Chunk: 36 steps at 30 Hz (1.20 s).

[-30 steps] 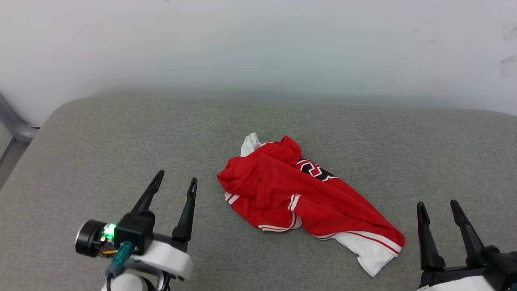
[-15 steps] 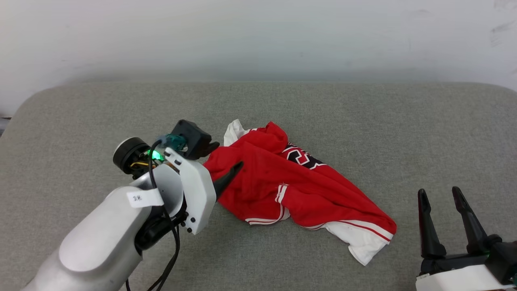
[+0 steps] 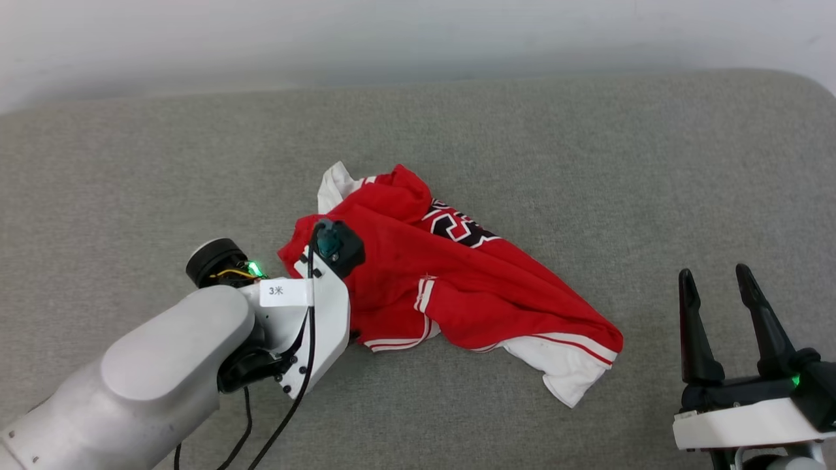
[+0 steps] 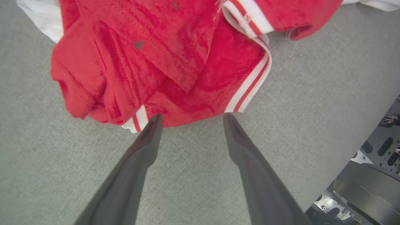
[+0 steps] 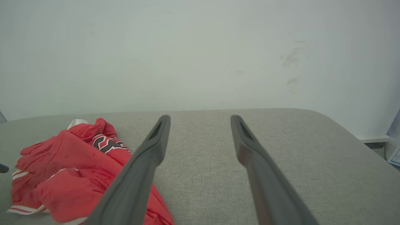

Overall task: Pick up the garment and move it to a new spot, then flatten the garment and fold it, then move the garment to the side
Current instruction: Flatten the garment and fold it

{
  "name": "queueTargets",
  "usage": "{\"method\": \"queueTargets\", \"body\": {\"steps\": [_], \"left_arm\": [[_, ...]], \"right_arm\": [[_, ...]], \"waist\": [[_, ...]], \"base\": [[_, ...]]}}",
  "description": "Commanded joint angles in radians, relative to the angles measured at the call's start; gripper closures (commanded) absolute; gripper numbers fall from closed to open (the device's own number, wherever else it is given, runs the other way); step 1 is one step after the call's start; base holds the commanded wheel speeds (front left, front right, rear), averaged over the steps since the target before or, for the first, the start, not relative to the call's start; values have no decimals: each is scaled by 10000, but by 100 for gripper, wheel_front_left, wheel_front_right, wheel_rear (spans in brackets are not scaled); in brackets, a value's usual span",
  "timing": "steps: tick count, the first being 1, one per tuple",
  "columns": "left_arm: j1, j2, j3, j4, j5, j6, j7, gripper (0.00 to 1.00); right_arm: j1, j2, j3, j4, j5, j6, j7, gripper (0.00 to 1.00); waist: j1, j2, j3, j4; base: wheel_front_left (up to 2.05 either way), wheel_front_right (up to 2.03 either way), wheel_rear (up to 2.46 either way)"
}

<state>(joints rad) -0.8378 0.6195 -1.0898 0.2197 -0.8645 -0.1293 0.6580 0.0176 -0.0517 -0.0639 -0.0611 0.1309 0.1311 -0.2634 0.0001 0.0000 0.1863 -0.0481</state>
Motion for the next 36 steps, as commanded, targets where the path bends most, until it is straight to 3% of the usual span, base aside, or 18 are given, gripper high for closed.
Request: {"method": "queueTargets", "body": {"steps": [1, 9, 18, 19, 20, 26, 32, 36], "left_arm": [[-255, -2, -424, 218, -149, 1, 30, 0], [-696, -172, -1638, 1109, -443, 3, -168, 0], [-310, -319, -2068, 1577, -404, 20, 126, 2], [-242, -297, -2076, 1547, -318, 20, 98, 64], [-228, -285, -2074, 1537, -263, 20, -26, 100], [-927, -46, -1921, 1684, -73, 12, -1680, 100], [-1318, 538, -1628, 1555, 7, 37, -3150, 100], [-1223, 1159, -1319, 1110, 114, 472, -3651, 100]], "right_arm": [[-240, 26, -1, -52, 11, -7, -20, 0], [-586, 26, 57, -102, 62, -7, -20, 0], [-696, 26, 59, -88, 93, -8, -20, 0], [-689, 26, 47, -81, 94, -8, -20, 0], [-673, 26, 30, -65, 84, -8, -20, 0], [-456, 28, -35, 12, 14, -7, -20, 0], [-108, 26, -91, 99, 19, -7, -20, 0], [111, 25, -81, 137, 20, -7, -20, 0]], "waist": [[-1, 0, 375, -214], [-1, 0, 959, -431], [-1, 0, 1215, -558], [-1, 0, 1206, -555], [-1, 0, 1174, -538], [-1, 0, 709, -293], [-1, 0, 55, 116], [-1, 0, -338, 393]], "base": [[0, 0, 0], [0, 0, 0], [0, 0, 0], [0, 0, 0], [0, 0, 0], [0, 0, 0], [0, 0, 0], [0, 0, 0]]}}
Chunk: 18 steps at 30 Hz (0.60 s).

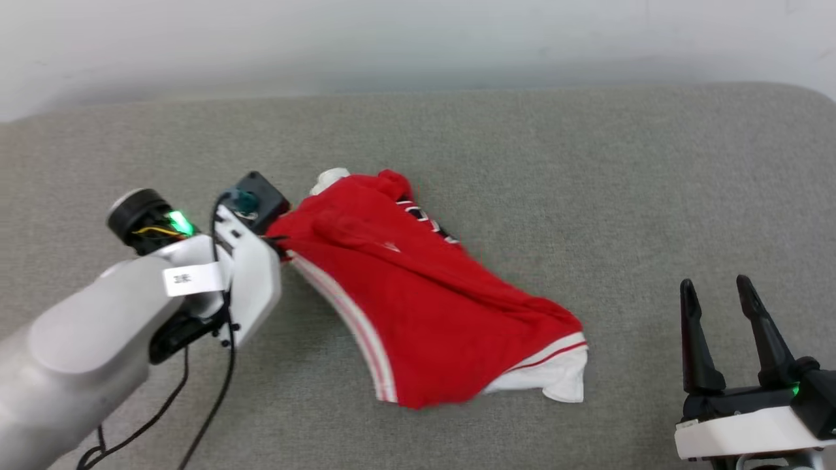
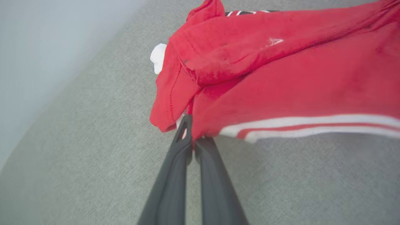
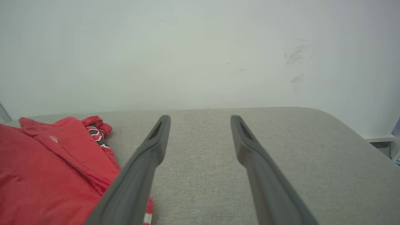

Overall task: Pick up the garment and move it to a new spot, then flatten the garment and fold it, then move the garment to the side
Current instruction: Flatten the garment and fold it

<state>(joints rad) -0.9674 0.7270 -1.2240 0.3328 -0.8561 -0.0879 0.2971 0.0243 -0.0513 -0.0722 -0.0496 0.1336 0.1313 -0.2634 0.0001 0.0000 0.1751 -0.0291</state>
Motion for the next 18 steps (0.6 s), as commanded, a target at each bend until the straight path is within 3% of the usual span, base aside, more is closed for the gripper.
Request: {"method": "queueTargets", "body": {"steps": [1, 7, 11, 18], "left_arm": [[189, 289, 80, -192, 38, 195, -129, 100], [1106, 1385, 237, -1311, -217, 1187, -398, 100], [2235, 1787, 199, -1971, -763, 1829, -656, 100], [4347, 1454, -137, -2233, -1742, 2377, -935, 100]], "right_arm": [[99, 21, -2, 13, -6, -10, -20, 0], [382, 23, -79, 22, 28, -9, -20, 0], [485, 23, -138, 33, 47, -9, -20, 0], [598, 23, -125, 115, 8, -9, -20, 0]], "waist": [[-1, 0, -303, 261], [-1, 0, -639, 564], [-1, 0, -771, 716], [-1, 0, -955, 893]], "base": [[0, 0, 0], [0, 0, 0], [0, 0, 0], [0, 0, 0]]}}
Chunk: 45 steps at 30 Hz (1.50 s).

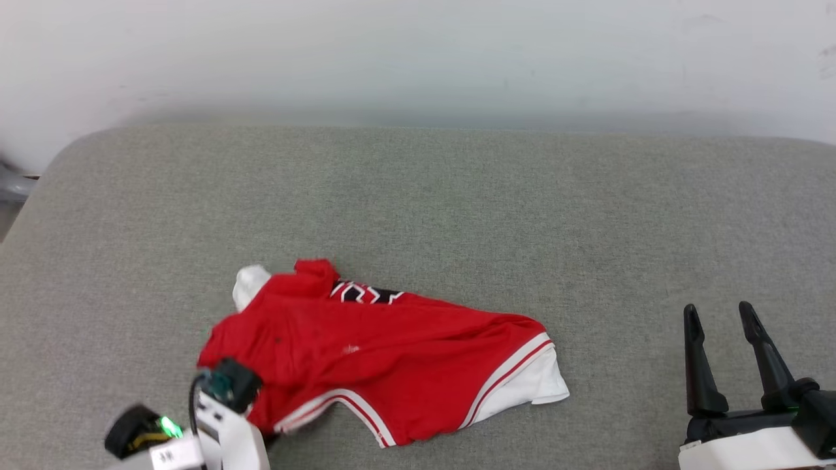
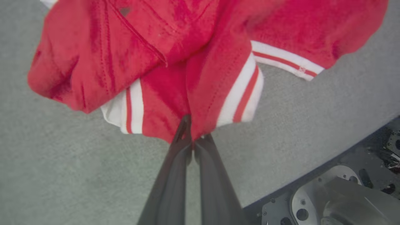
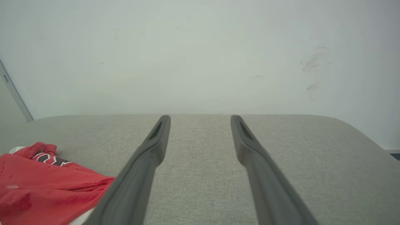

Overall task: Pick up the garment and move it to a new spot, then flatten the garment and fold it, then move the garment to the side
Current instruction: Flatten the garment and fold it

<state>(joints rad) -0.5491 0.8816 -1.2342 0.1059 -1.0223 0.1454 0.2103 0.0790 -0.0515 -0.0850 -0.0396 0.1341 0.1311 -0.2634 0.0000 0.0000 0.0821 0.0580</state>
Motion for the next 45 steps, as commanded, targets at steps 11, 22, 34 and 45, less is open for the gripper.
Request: {"method": "queueTargets", "body": {"steps": [11, 22, 34, 45], "left_arm": [[1432, -1449, 17, 1608, -633, -375, -1015, 0], [1394, -1523, 675, 422, 314, 1094, -3179, 0], [1750, -1384, 2110, -1278, 1328, 3543, -4678, 0], [4297, -2970, 6214, -2012, 4396, 4599, -4755, 0]], "right_arm": [[166, 25, -16, 86, -156, -7, -20, 0], [421, 25, -189, -48, -235, -7, -20, 0], [382, 23, -194, -177, -326, -7, -20, 0], [126, 25, -159, -289, -536, -9, -20, 0]], "waist": [[0, 0, -219, 146], [0, 0, -738, 344], [0, 0, -830, 503], [0, 0, -769, 585]], "base": [[0, 0, 0], [0, 0, 0], [0, 0, 0], [0, 0, 0]]}}
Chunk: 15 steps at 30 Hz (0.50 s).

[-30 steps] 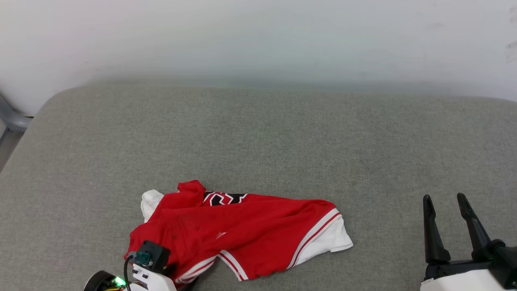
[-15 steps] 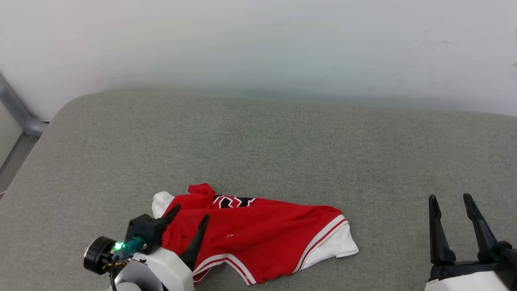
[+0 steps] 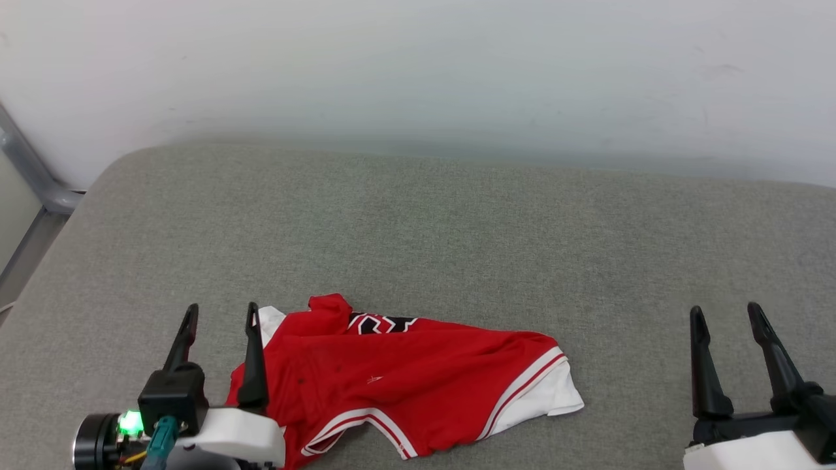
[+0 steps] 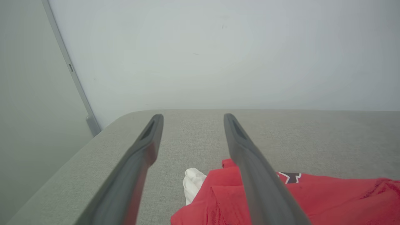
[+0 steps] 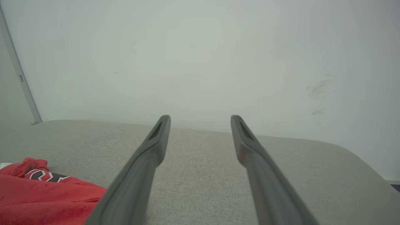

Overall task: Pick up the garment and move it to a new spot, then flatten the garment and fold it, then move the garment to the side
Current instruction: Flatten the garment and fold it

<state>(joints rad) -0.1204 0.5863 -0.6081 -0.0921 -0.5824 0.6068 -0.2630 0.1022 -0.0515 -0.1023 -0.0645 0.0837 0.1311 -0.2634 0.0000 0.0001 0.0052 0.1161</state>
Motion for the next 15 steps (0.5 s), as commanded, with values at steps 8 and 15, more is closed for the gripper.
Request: {"method": "queueTargets", "body": {"steps": [8, 15], "left_arm": [[1382, -1416, 1952, 60, 1619, -1120, -23, 0], [1531, -2497, 3085, 361, 2607, -2285, -24, 0]], "right_arm": [[-1537, -418, 888, -210, -511, -9, -20, 0], [-4258, -2174, 3837, 757, 245, -9, 63, 0]], "waist": [[0, -1, 200, 154], [0, -1, 580, 487]], "base": [[0, 0, 0], [0, 0, 0]]}}
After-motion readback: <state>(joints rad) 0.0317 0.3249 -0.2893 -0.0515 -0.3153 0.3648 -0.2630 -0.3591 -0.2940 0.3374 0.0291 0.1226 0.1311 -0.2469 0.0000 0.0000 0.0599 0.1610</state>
